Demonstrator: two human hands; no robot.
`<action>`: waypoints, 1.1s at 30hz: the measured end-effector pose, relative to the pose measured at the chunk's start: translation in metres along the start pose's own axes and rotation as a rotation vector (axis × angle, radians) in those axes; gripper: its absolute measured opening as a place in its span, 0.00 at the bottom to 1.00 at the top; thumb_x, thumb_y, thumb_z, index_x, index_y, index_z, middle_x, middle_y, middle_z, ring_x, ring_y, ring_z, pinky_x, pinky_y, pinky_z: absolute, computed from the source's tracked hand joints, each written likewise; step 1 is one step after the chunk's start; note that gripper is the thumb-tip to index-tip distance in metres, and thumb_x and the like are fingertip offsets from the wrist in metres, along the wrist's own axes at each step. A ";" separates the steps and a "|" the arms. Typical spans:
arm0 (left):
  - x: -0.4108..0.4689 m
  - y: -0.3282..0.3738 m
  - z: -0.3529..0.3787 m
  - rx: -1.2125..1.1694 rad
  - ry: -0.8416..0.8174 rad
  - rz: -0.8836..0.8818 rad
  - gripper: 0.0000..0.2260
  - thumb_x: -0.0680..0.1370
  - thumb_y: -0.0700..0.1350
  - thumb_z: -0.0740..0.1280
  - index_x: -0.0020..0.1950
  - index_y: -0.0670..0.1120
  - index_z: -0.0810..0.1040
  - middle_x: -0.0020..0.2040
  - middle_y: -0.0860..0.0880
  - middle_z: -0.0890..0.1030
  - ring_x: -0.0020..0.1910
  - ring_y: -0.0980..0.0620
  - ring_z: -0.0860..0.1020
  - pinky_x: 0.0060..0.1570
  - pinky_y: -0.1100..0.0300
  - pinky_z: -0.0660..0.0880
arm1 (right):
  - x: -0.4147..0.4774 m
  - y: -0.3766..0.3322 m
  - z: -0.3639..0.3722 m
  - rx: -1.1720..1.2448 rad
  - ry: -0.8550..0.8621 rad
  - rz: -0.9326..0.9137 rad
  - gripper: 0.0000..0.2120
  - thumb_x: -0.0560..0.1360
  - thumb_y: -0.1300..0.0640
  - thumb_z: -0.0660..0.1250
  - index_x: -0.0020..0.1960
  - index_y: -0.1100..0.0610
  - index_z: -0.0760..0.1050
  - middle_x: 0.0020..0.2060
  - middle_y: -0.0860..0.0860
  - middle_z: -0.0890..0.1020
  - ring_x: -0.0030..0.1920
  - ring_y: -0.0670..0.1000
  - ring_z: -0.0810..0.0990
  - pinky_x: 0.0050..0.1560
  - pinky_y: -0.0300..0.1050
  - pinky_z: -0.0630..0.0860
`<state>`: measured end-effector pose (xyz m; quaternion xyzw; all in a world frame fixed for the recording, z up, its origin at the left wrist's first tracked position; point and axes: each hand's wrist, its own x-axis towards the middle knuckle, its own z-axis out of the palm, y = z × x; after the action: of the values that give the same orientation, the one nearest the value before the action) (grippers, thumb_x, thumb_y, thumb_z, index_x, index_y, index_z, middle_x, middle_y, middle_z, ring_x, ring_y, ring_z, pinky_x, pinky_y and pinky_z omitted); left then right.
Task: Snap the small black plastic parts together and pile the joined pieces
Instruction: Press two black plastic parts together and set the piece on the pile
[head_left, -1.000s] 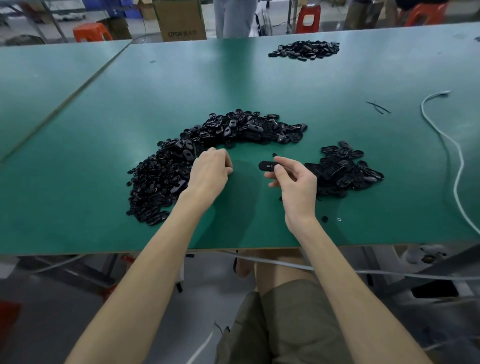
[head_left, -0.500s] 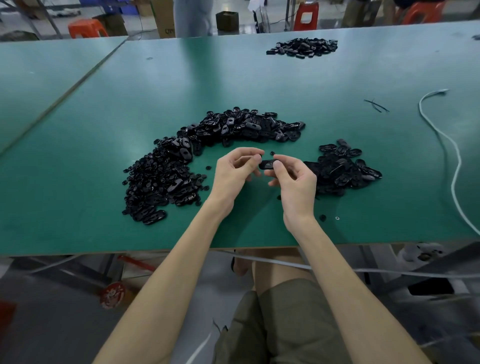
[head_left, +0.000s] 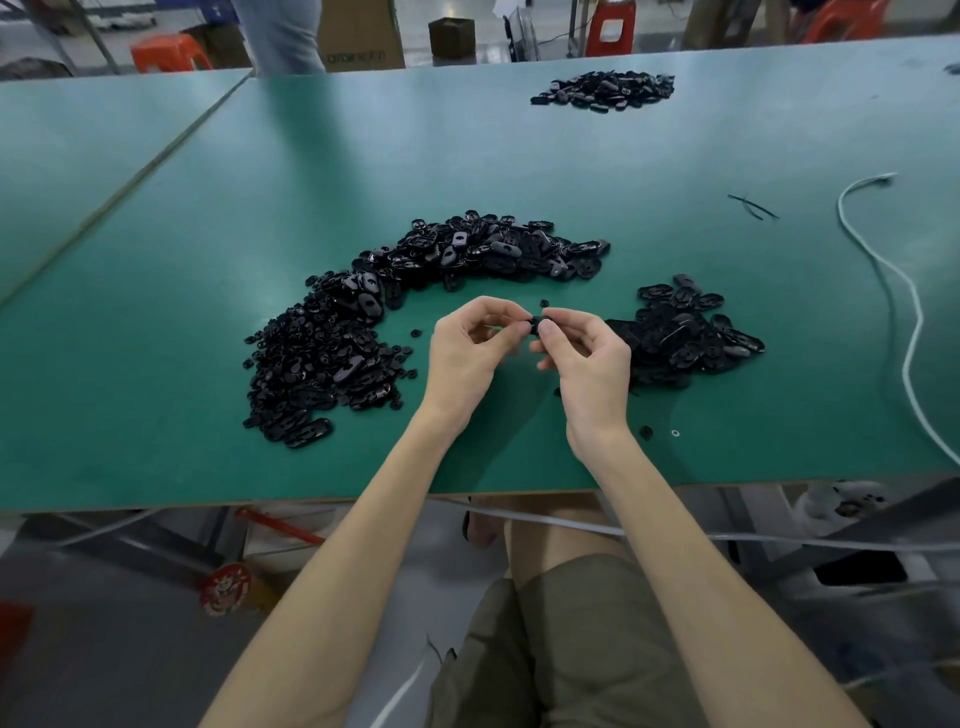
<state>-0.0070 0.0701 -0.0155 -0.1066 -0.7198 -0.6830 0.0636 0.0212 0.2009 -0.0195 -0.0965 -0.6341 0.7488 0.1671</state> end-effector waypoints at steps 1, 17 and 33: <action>0.000 0.000 0.000 0.016 0.003 0.003 0.04 0.77 0.36 0.74 0.49 0.44 0.84 0.43 0.50 0.85 0.39 0.54 0.80 0.43 0.61 0.76 | 0.000 0.000 0.000 0.000 -0.003 0.000 0.05 0.79 0.65 0.71 0.55 0.60 0.82 0.44 0.52 0.87 0.41 0.48 0.86 0.39 0.38 0.79; -0.006 0.004 0.006 0.367 0.045 0.114 0.05 0.78 0.40 0.73 0.49 0.49 0.87 0.46 0.55 0.86 0.46 0.56 0.83 0.47 0.59 0.80 | 0.000 0.001 -0.002 0.000 0.022 -0.003 0.05 0.79 0.66 0.71 0.53 0.59 0.82 0.42 0.52 0.86 0.40 0.46 0.85 0.39 0.37 0.79; -0.004 0.005 0.004 0.217 0.080 0.054 0.04 0.77 0.37 0.74 0.50 0.44 0.85 0.45 0.52 0.87 0.45 0.53 0.84 0.52 0.58 0.80 | 0.000 0.001 -0.003 -0.004 -0.034 -0.006 0.05 0.78 0.66 0.73 0.51 0.58 0.83 0.41 0.50 0.87 0.40 0.49 0.86 0.40 0.39 0.79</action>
<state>-0.0020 0.0744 -0.0121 -0.0912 -0.7833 -0.6028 0.1218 0.0222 0.2031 -0.0214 -0.0822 -0.6386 0.7486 0.1583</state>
